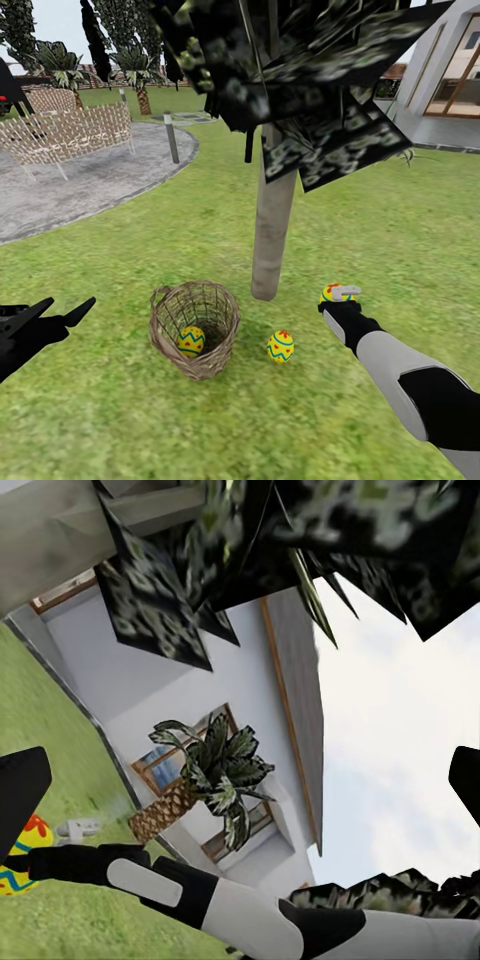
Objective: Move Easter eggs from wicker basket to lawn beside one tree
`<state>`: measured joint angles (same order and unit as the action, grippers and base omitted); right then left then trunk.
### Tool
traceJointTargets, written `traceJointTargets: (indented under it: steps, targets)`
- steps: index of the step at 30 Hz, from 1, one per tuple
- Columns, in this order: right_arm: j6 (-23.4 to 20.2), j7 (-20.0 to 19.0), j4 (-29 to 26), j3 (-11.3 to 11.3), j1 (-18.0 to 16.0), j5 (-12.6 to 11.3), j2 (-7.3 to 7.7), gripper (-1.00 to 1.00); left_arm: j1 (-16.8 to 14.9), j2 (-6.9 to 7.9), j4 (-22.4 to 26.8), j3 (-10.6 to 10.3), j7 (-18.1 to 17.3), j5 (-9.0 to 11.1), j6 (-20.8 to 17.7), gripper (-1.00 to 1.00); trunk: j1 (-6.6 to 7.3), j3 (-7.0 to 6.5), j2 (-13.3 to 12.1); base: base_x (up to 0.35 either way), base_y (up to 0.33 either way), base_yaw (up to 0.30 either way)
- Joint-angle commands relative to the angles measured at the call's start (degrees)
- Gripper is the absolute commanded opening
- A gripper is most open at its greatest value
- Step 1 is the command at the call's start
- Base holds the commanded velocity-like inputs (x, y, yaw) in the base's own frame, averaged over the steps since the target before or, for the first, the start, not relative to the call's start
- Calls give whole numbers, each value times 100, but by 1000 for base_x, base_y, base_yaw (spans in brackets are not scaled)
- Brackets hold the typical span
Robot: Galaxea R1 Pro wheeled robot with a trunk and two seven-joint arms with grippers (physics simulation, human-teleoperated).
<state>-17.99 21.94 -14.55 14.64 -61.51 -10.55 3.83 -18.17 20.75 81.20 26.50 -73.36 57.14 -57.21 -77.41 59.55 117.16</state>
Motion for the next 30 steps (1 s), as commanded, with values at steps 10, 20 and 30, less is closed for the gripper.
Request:
traceJointTargets:
  steps: [10,20,30]
  targets:
    - [-29,21,-13,47,-1,-61,13,-100,-3,-36,1,13,-3,25,-54,100,-219,184,404,0,0,0]
    - [-21,21,-21,47,-1,-61,19,-100,-3,-27,1,31,-12,34,-54,100,-439,364,805,0,0,0]
    - [-26,38,-64,47,-1,-55,29,-100,-3,-20,1,40,-12,42,-54,100,-659,543,1207,0,0,0]
